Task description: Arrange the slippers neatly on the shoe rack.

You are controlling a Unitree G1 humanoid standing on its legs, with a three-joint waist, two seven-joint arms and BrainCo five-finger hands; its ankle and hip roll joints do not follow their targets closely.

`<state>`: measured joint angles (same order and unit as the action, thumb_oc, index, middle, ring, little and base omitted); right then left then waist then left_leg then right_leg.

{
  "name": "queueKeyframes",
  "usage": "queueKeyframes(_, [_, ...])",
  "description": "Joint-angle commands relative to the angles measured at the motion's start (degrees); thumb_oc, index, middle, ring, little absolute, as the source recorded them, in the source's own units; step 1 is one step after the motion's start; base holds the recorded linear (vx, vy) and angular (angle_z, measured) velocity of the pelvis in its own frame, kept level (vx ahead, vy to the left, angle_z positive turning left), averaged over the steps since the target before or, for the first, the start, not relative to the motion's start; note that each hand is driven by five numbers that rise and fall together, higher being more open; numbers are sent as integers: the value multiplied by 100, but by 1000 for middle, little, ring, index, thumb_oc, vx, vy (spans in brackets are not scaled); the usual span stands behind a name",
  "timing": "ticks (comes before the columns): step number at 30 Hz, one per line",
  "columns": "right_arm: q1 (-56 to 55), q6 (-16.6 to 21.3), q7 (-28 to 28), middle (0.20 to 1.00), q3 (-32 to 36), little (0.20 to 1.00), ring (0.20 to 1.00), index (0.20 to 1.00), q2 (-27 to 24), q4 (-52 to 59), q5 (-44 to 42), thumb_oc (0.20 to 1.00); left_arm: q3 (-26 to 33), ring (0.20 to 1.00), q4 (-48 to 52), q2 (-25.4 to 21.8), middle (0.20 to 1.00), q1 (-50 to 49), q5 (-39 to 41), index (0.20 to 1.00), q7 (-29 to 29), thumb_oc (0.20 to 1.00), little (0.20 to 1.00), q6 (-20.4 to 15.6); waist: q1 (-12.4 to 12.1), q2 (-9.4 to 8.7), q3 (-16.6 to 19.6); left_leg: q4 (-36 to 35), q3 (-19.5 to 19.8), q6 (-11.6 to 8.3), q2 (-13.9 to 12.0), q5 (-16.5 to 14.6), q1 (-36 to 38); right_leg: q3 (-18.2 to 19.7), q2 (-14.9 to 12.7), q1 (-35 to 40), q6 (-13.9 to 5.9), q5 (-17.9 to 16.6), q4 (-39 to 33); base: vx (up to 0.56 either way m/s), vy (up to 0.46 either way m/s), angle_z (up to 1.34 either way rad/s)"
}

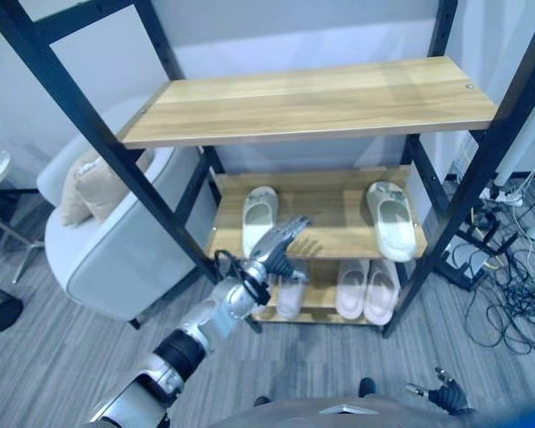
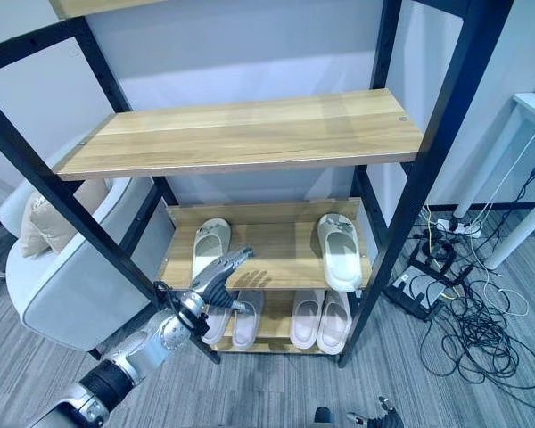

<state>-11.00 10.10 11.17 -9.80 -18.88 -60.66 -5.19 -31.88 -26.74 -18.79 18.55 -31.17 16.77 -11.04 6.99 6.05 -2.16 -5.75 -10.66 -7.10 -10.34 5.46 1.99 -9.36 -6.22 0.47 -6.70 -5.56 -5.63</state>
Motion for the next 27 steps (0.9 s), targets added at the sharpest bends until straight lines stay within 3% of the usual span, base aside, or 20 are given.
queueKeyframes(1, [319,62,32,1000,-154,1000,1000,1000,7,13,-71,1000,220,1000,-687,4,1000,1000,-68,1000,632,1000,1000,229,116,-129,-258,75,117,-1,233,-322,0,54,-149,22,-232,379,63,27,-39,-3])
queueKeyframes(6, [360,93,60,1000,-175,1000,1000,1000,-124,12,-77,1000,168,1000,-1405,-41,1000,1729,-61,1000,923,1000,1000,527,253,-54,-302,75,54,-22,201,-287,-62,150,-130,-118,-236,342,83,3,-25,-10])
queueKeyframes(14, [404,132,108,1000,-148,1000,1000,1000,-155,-13,-169,1000,272,1000,-1863,-43,1000,2178,280,1000,1124,1000,1000,689,316,22,-363,75,33,-51,160,-219,-172,189,-92,-286,-225,344,131,9,-17,-9])
queueKeyframes(27, [687,237,153,1000,-433,1000,1000,1000,-209,-128,-134,1000,190,1000,-3427,-278,1000,2964,399,1000,1407,1000,1000,1000,296,-111,-477,75,71,-73,83,-161,-338,129,-32,-485,-209,391,261,10,-10,-2])
